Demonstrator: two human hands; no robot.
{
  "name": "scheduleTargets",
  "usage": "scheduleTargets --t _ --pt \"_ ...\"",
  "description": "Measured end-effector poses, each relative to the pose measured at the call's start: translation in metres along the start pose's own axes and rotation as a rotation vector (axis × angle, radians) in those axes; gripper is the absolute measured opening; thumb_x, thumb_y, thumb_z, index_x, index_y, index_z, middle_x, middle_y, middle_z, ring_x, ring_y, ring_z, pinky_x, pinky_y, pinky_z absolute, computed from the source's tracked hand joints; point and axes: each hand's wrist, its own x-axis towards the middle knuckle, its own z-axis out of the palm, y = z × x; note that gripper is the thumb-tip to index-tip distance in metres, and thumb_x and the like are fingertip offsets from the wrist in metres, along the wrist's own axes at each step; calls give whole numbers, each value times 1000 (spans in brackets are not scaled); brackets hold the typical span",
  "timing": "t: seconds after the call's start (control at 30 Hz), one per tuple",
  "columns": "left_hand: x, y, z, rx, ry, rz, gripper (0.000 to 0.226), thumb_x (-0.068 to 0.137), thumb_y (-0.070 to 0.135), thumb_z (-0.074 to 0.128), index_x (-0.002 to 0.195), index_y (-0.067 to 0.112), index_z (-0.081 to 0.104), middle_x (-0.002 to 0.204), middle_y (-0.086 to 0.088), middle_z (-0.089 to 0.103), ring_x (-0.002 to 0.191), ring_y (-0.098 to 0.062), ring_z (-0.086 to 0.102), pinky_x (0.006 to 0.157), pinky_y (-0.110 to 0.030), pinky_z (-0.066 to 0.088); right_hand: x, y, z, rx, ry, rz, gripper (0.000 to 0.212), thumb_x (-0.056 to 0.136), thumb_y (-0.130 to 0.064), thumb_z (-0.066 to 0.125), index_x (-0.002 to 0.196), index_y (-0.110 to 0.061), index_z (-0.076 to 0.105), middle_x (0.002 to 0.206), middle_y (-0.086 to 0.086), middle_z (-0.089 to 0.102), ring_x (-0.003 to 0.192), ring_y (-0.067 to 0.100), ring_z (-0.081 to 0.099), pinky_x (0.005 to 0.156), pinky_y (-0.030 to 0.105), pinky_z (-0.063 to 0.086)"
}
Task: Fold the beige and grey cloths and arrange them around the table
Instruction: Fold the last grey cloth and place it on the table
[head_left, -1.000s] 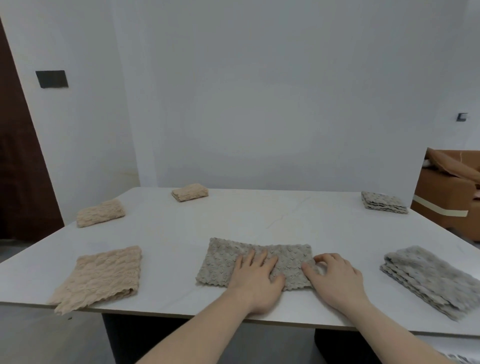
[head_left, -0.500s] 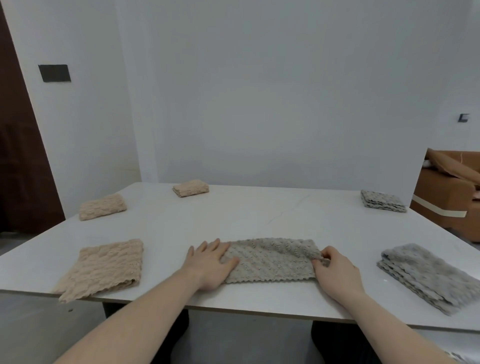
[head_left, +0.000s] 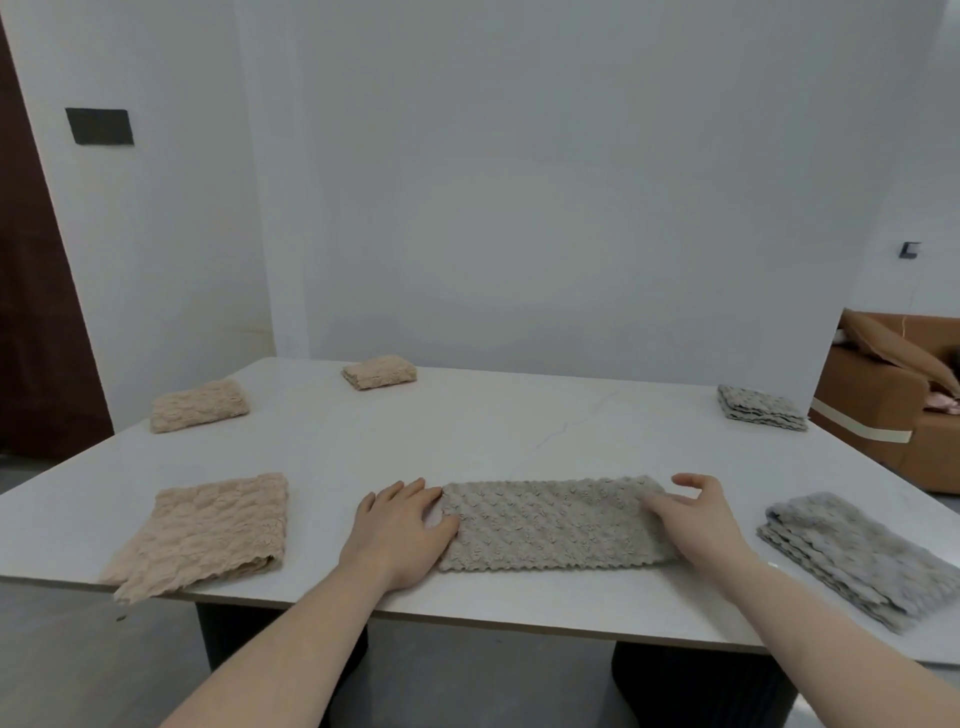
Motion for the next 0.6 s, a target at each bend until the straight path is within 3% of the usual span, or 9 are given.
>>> scheduleTargets --t 0.13,0.27,0.47,0.6 --pt "-1 0 -1 -25 12 2 69 95 68 30 156 36 33 166 11 24 154 -15 15 126 -42 7 8 -28 3 152 -38 8 65 87 -9 70 140 -20 35 105 14 70 87 24 67 82 45 56" --pt "-2 1 -2 -32 18 8 68 95 68 31 155 37 35 166 12 25 154 -15 17 126 -41 8 1 -54 23 198 -119 -70 69 86 -7 68 142 -24 32 118 8 67 96 21 70 77 37 58" --pt "-4 0 -3 -103 48 14 60 97 62 36 151 36 41 162 12 33 152 -15 22 125 -40 10 -25 -67 82 147 -289 -188 66 87 -11 69 140 -29 33 125 1 65 94 19 72 79 41 62" --pt "-7 -1 -7 -219 105 14 58 95 57 45 149 36 42 151 12 48 143 -14 37 122 -37 20 -44 -61 112 4 -392 -322 61 89 -17 67 138 -36 35 130 -8 61 74 1 64 67 24 52"
